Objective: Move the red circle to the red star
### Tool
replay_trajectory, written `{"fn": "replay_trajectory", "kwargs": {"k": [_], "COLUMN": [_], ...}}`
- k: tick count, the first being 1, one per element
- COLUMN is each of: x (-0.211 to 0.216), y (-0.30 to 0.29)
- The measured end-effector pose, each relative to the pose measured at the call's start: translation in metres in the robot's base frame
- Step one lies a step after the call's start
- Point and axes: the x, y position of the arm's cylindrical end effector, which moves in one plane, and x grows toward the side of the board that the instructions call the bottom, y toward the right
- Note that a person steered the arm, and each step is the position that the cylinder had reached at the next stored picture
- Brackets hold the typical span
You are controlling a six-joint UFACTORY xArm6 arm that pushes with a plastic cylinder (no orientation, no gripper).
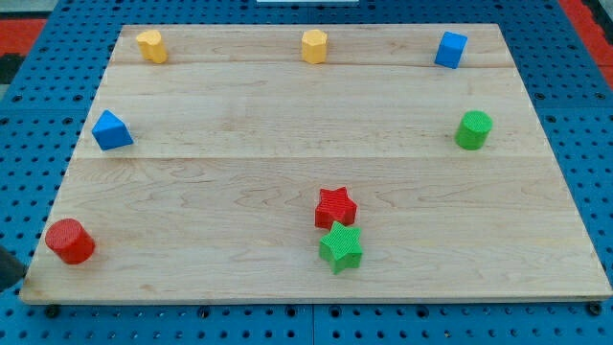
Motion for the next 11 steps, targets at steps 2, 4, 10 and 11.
{"fn": "replay_trajectory", "kwargs": {"k": [2,4,10,11], "x": [-0.056,-0.064,-0.152,-0.175], "y": [0.087,0.088,0.274,0.312]}}
